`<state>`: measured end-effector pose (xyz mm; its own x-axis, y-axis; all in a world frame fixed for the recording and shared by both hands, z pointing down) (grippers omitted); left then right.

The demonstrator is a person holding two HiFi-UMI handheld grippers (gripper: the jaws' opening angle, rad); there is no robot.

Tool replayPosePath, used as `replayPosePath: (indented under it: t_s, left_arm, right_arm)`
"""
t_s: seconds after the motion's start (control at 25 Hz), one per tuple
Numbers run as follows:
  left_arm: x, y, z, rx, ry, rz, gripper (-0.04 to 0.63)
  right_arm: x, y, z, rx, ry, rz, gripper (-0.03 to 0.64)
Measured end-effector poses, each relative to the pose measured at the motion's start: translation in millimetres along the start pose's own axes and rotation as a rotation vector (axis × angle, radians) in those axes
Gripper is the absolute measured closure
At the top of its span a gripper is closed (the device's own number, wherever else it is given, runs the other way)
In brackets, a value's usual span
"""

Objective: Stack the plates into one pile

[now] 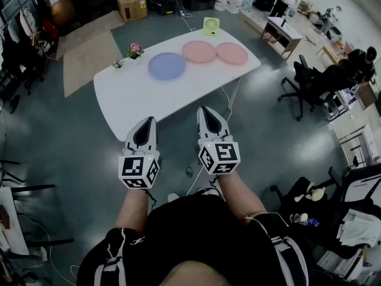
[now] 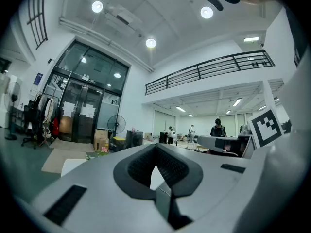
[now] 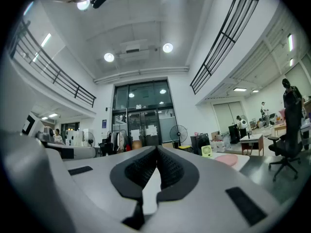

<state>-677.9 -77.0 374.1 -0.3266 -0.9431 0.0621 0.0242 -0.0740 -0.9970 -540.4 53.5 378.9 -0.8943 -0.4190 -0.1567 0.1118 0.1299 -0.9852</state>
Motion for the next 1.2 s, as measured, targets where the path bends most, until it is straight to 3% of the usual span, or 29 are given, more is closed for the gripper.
replayPosePath:
  t_s: [0.6, 1.0, 1.2]
  left_arm:
    - [41.1, -4.0, 17.3, 0.024, -0.077, 0.015, 0.583]
    - [53.0, -10.9, 80.9, 0.025, -0.074, 0.022, 0.583]
    - [52.9, -26.2, 167.7, 0.029, -0.008, 0.010, 0.583]
  right_arm:
    - [18.5, -12.0, 35.1, -0.022, -0.055, 0.031, 0.601]
    - [-26.0, -19.1, 92.5, -0.032, -0.060, 0.053, 0.601]
    - [-99.0, -33.9, 162.6, -0.017, 0.003, 0.077, 0.601]
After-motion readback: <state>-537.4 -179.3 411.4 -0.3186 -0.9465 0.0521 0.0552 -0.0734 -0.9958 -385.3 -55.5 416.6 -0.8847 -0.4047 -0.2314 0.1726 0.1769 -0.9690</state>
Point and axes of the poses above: the fingertips, and each gripper's own axes: z forward along the fingers, x to its left, y out of its top, the point moved 5 cm from there along -z, backward along the fingers, and after that the axes turned 4 degrees about y, right-handed, at the moved point
